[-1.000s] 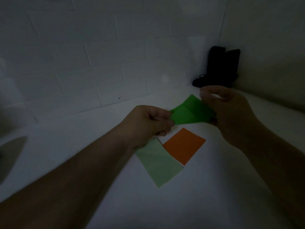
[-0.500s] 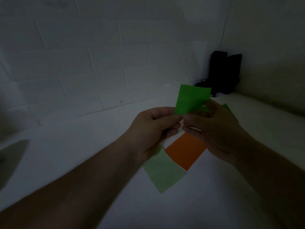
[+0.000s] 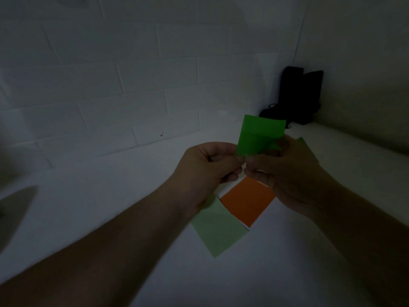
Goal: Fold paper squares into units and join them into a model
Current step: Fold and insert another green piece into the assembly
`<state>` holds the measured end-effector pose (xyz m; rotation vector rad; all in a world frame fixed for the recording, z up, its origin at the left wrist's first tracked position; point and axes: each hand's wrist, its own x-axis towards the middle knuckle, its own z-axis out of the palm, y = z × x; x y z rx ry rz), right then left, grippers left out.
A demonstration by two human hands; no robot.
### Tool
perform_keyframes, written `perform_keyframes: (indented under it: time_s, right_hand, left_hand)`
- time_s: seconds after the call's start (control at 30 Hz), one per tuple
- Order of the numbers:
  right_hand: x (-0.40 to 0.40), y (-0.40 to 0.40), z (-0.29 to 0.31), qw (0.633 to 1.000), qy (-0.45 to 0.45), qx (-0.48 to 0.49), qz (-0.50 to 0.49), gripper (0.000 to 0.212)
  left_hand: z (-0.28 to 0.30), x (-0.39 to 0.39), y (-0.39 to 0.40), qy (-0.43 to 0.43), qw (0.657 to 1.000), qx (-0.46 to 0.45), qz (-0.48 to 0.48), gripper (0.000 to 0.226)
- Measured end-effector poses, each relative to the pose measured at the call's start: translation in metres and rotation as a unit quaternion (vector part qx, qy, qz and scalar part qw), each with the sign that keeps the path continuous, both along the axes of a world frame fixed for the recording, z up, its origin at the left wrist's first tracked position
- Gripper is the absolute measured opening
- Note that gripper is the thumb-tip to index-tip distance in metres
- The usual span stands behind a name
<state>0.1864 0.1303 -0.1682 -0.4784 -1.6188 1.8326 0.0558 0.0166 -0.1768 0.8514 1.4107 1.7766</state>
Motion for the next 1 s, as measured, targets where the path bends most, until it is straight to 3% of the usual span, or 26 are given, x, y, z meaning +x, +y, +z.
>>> perform_keyframes:
  time_s: [0.27, 0.4, 0.53, 0.7, 1.0]
  right_hand:
    - [0.002, -0.001, 0.001, 0.999, -0.023, 0.036, 0.002, 0.032]
    - [0.002, 0.001, 0.001, 0.999, -0.032, 0.037, 0.016, 0.041]
    - [0.005, -0.001, 0.005, 0.999, -0.035, 0.038, 0.004, 0.035]
    - [0.004, 0.007, 0.006, 1.0, -0.029, 0.01, -0.001, 0.057]
    - [0.004, 0.013, 0.005, 0.999, -0.028, -0.006, -0.018, 0.059]
  left_hand:
    - [-0.001, 0.003, 0.0, 0.061, 0.998, 0.002, -0.023, 0.023]
    - [-0.001, 0.004, -0.001, 0.074, 0.997, 0.009, -0.02, 0.024]
    - [0.0, 0.005, -0.003, 0.062, 0.998, 0.012, -0.021, 0.025]
    - [0.002, 0.004, -0.003, 0.041, 0.999, 0.01, -0.016, 0.028]
    - [0.003, 0.003, -0.003, -0.009, 0.999, 0.007, -0.035, 0.026]
